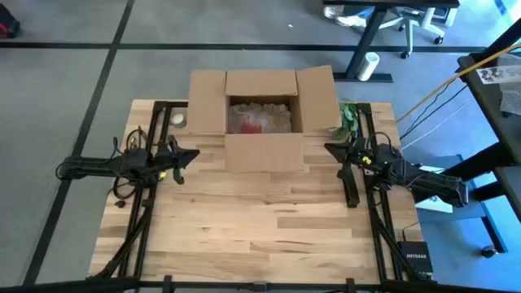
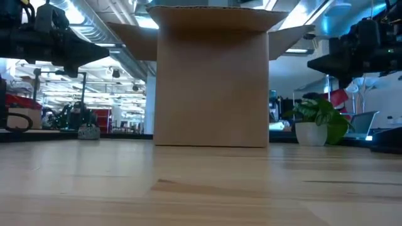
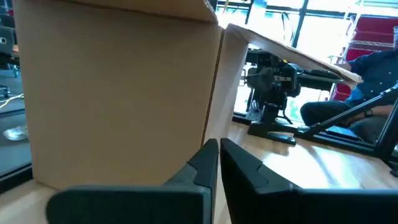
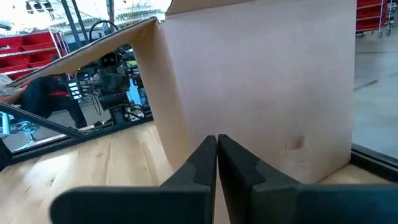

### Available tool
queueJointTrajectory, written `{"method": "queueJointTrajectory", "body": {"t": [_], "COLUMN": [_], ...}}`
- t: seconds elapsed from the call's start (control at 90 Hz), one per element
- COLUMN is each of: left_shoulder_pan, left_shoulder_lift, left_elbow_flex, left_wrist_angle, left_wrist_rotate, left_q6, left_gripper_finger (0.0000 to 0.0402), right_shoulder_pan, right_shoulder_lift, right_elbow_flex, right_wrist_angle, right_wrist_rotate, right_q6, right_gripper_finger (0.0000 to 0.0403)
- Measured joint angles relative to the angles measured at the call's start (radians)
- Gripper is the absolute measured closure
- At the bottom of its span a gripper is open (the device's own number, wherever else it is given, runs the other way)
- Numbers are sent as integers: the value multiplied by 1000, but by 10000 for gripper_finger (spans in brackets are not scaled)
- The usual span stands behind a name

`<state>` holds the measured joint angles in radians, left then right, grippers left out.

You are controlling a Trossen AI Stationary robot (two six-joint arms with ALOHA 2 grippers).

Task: Wrap mug
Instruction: Return to Home Position

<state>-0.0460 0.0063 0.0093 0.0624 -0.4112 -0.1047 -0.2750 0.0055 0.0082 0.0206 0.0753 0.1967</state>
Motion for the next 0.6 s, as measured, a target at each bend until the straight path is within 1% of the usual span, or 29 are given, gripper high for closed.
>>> {"method": "queueJointTrajectory", "body": {"t": [0.6], "left_shoulder_pan": [0], "left_shoulder_lift": [0], "left_elbow_flex": [0], "left_wrist_angle": [0], "left_wrist_rotate": [0], "left_q6": [0], "left_gripper_finger": [402], "right_shoulder_pan": [0], "right_shoulder_lift": [0], "right_elbow_flex": [0], "right_wrist_angle": [0], "right_wrist_rotate": [-8], "right_q6": [0], "right_gripper_finger": [403]}}
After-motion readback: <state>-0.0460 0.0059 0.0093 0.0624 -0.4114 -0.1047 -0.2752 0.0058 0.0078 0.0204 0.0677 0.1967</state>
